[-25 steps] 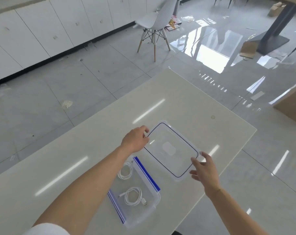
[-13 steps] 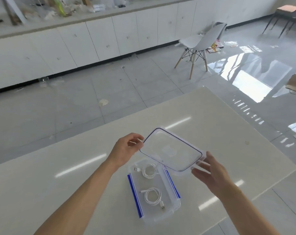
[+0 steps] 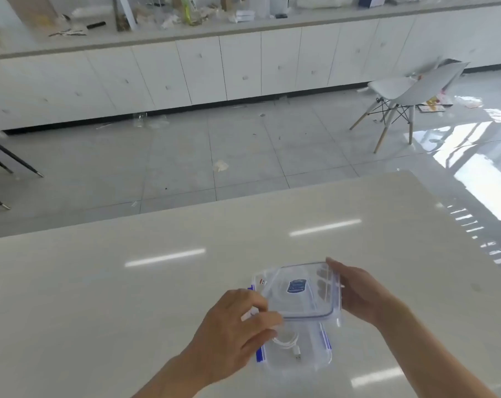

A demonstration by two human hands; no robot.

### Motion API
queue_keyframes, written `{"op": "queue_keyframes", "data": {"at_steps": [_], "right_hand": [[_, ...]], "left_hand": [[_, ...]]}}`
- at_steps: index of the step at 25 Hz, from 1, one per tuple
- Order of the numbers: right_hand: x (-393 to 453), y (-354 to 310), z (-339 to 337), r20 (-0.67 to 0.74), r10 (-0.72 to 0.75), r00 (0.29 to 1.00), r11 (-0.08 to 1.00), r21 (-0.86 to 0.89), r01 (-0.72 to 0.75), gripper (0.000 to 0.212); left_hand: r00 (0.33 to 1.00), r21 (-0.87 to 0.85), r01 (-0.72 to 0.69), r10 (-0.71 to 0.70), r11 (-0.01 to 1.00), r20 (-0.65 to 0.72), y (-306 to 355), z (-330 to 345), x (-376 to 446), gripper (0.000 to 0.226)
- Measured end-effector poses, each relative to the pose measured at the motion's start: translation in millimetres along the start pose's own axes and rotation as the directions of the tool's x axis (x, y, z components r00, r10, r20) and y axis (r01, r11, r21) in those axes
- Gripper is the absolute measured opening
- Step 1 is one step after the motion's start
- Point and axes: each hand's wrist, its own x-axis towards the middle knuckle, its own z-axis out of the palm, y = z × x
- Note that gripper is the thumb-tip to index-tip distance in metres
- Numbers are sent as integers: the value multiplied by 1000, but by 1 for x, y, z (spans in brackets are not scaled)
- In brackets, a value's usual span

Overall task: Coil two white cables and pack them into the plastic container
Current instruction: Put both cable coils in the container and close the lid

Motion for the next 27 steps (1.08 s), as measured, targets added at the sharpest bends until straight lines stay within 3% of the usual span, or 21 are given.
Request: {"op": "queue_keyframes", "data": {"at_steps": [2, 5, 10, 14, 20, 27], "right_hand": [[7, 5, 4, 19, -28, 999, 998, -47, 29, 22], [14, 14, 8, 40, -56, 998, 976, -208, 63, 28], [24, 23, 12, 52, -131, 990, 901, -411, 140, 26], [34, 36, 11, 26, -246, 969, 746, -633, 206, 30], [51, 54, 10, -43, -453, 890, 555, -795, 244, 38], [61, 65, 3, -31, -471, 882, 441, -874, 205, 41]], "left_hand": [[991, 121, -127, 132, 985, -37, -1, 16, -12, 13], [979, 163, -201, 205, 966, -6, -7, 38, -26, 21], [964, 158, -247, 225, 956, 144, -13, 67, -34, 14], [941, 145, -296, 262, 944, 214, -9, 90, -33, 16], [935, 176, -291, 241, 940, 260, -11, 104, -33, 18], [922, 187, -316, 255, 930, 290, -12, 116, -39, 18]]}}
